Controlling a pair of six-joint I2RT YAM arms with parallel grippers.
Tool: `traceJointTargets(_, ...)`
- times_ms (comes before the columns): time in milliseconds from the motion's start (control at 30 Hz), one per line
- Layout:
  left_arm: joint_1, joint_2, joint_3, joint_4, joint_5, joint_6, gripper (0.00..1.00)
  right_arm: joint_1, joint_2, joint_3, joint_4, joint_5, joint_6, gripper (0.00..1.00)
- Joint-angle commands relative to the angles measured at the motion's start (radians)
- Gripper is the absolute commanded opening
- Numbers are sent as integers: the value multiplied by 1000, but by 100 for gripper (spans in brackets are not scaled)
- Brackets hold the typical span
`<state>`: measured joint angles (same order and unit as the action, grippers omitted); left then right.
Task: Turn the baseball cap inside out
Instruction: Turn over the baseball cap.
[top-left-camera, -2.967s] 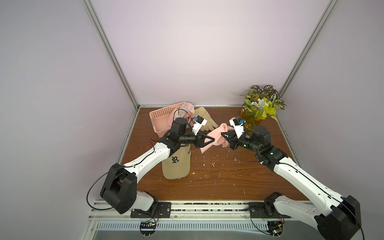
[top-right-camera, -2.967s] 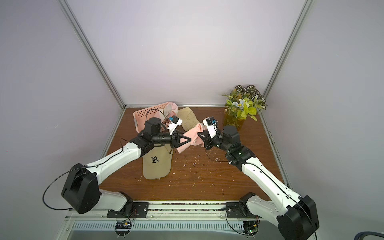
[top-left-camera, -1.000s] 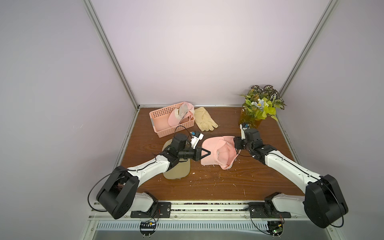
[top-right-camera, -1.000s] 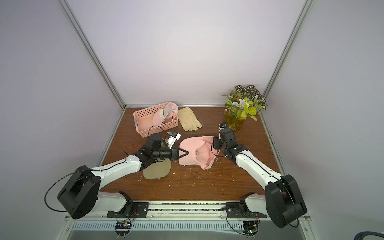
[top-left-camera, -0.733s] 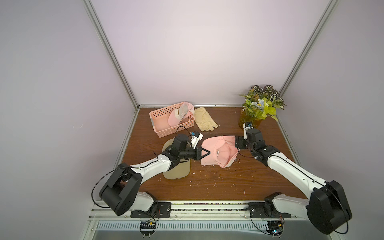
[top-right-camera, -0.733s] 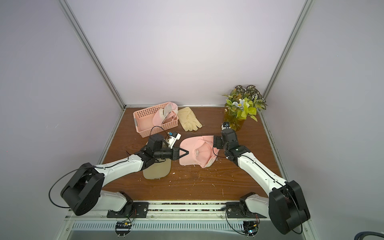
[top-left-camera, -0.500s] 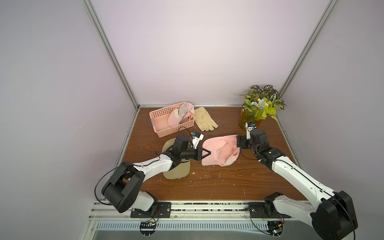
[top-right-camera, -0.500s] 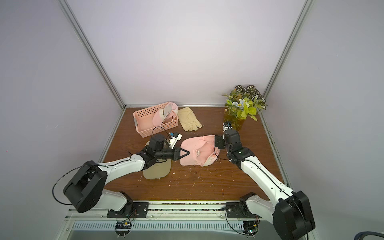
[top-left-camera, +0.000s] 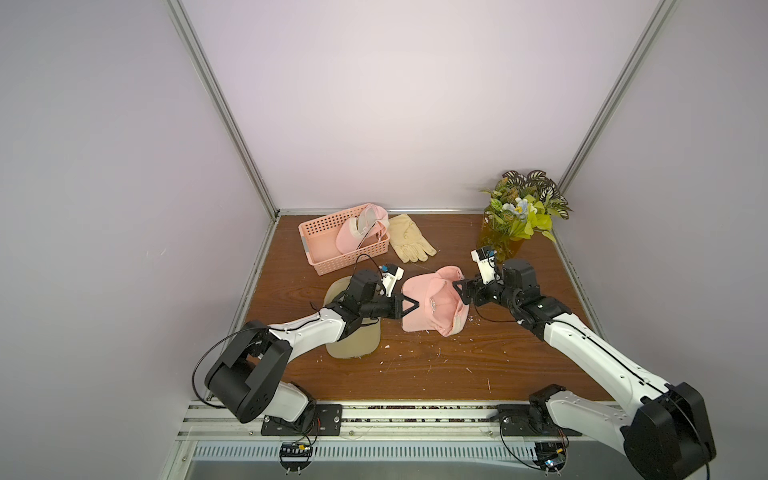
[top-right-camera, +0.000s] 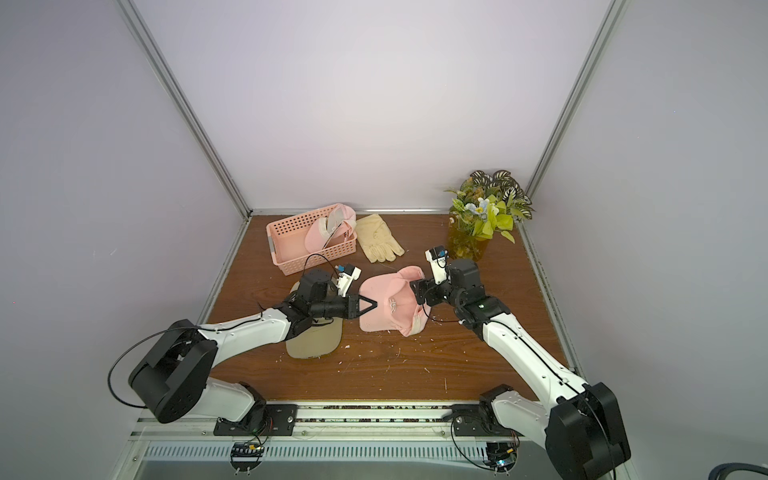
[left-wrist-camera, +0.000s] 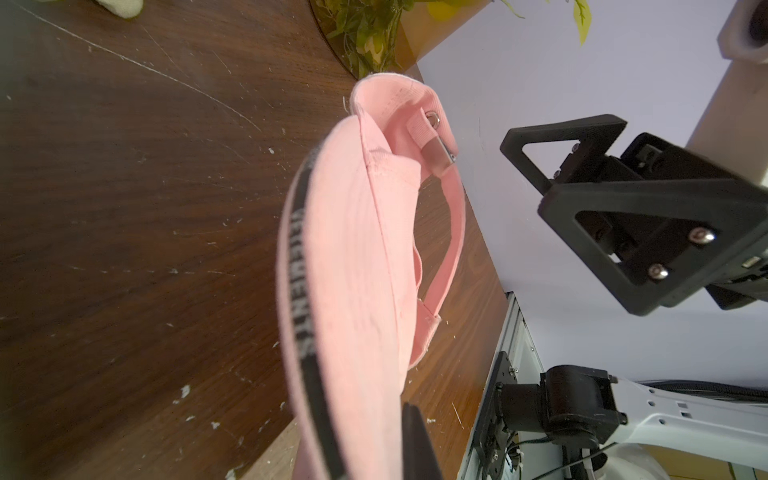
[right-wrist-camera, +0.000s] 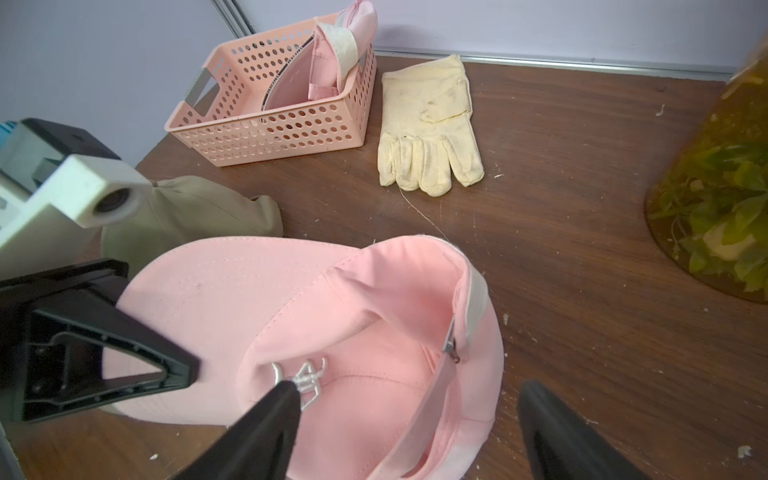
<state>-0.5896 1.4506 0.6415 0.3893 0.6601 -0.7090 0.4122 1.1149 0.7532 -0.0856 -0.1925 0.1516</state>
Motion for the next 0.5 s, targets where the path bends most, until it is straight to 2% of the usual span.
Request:
traceJointTargets(0,-8,-11,-24,39,-28,-26,0,-3,-43,8,43,-75,-21,85)
traceJointTargets(100,-8,-15,-37,65,-46,-44,0,0,-27,10,39,-261,-26,79)
traceJointTargets(200,-8,-5,-36,65,-52,-47,0,10,21,17,24,-372,-30,70)
traceJointTargets(300,-7,-1,-33,62,-55,-48,0,29,79,26,7,-369,-19,56)
traceJointTargets(367,-8,-1,-33,54,-66,-45,0,44,123,31,4,-369,-13,49)
traceJointTargets(467,-8,4,-29,46,-67,-41,0,73,198,45,10,-285,16,44)
